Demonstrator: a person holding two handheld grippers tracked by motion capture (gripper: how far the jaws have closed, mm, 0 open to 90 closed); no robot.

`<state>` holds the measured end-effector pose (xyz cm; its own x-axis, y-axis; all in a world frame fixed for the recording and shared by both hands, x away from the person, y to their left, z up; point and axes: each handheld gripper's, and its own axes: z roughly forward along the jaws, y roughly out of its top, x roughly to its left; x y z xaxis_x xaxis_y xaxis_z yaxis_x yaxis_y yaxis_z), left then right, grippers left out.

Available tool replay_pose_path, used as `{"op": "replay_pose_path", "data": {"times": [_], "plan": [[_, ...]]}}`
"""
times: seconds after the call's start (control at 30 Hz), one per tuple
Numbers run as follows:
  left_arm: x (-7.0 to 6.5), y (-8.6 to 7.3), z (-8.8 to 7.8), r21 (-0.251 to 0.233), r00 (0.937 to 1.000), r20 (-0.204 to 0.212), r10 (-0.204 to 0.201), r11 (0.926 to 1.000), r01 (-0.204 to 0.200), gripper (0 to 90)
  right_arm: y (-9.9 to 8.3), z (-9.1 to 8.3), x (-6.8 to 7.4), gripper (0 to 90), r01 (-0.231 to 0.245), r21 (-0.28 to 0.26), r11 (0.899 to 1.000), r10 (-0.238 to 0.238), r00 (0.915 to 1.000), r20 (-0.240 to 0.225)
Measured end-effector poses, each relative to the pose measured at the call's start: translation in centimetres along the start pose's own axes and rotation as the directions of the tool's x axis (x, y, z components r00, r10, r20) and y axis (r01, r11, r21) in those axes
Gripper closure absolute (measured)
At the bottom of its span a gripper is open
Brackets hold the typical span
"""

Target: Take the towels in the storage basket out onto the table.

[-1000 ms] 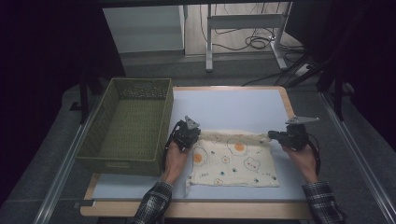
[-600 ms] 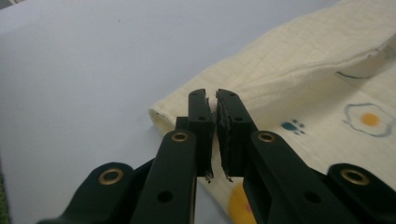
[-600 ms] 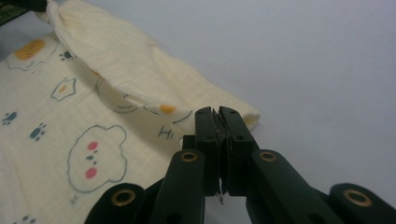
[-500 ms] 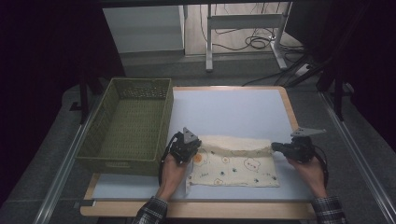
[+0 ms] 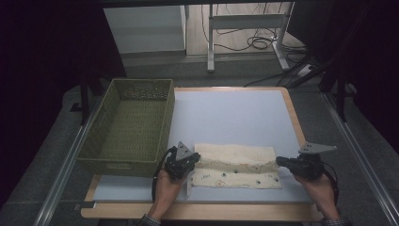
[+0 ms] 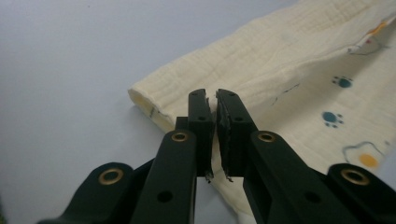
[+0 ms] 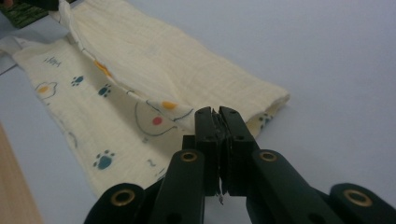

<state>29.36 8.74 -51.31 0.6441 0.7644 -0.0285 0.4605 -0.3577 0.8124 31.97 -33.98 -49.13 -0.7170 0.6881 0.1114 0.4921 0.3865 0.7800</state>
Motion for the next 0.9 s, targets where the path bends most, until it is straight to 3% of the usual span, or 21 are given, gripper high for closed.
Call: {"op": "replay_pose_path", "data": {"times": [0.3,0.53,0.8,0.9], "plan": [[-0.4,-1.9,-0.9,-0.021,0.9962,0.087,0.007,0.9998,-0.005,84.7,-1.7,-1.0,1.7,86.6,0.007,0.01,1.0,-0.007,0.9998,-0.017],[-1.1,-2.6,-1.5,-0.023,0.994,0.103,0.037,0.9991,-0.035,84.4,-2.8,-1.3,2.8,86.6,0.03,0.028,0.999,-0.03,0.9994,-0.017],[-1.4,-3.9,-1.8,-0.01,0.9881,0.153,0.015,0.9999,-0.014,82.3,-4.0,-1.7,3.6,85.6,0.029,0.029,0.999,-0.028,0.9991,-0.033],[-1.2,-4.3,-2.0,-0.004,0.9802,0.197,-0.022,0.9997,0.023,71.9,-4.4,-1.7,3.7,80.8,0.023,0.026,0.999,-0.022,0.9989,-0.04]]}}
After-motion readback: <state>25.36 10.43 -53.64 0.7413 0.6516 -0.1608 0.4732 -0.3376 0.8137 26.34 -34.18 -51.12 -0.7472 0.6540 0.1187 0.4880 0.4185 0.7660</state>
